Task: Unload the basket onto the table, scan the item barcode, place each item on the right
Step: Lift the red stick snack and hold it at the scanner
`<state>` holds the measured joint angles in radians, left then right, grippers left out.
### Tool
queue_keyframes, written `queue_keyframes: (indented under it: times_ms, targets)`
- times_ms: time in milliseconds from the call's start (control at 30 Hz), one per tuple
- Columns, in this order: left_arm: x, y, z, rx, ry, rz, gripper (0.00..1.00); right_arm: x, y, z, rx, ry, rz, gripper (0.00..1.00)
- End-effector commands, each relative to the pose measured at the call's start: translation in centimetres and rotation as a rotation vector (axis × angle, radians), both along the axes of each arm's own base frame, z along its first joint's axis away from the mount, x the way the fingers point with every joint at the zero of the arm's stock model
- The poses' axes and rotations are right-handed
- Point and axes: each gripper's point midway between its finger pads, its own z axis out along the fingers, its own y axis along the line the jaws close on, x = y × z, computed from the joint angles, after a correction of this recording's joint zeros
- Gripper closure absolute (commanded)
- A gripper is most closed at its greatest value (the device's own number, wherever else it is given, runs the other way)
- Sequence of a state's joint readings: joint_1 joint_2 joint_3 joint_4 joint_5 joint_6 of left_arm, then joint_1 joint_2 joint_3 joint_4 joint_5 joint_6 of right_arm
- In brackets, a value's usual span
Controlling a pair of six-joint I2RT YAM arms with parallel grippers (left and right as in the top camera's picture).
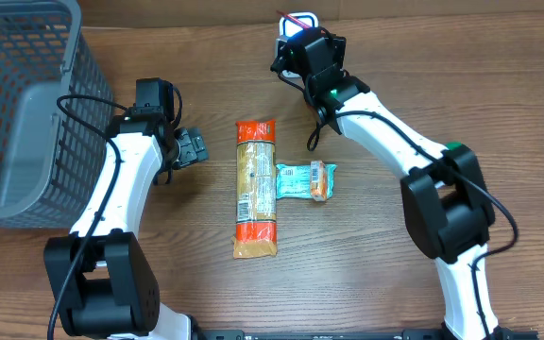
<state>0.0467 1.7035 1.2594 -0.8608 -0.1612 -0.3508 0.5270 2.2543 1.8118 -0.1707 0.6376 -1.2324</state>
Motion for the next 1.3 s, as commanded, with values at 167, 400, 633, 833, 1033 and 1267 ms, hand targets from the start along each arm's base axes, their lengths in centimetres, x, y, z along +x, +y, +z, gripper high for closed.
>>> queue_keyframes:
  times_ms: [167,400,633,833,1033,1267]
  targets:
    - [0.4,0.0,1.0,0.004,-0.03,-0.015,0.0,2.6,-1.5,-1.3,-0.001,-0.091,-0.058,0.96]
    - [0.4,0.0,1.0,0.004,-0.03,-0.015,0.0,2.6,-1.2,-3.3,-0.059,-0.045,-0.019,0.97]
    - [0.4,0.0,1.0,0.004,-0.03,-0.015,0.0,2.4,-1.1,-4.5,-0.069,-0.023,-0.014,0.96]
    - [0.4,0.0,1.0,0.004,-0.03,-0.015,0.0,1.8,-1.1,-5.6,-0.093,0.027,-0.008,0.97]
    - [0.4,0.0,1.0,0.004,-0.03,-0.015,0.0,1.5,-1.3,-6.1,-0.101,0.037,-0.011,0.97]
    - [0.4,0.0,1.0,0.004,-0.03,-0.015,0.0,1.3,-1.3,-6.7,-0.099,0.049,-0.009,0.96]
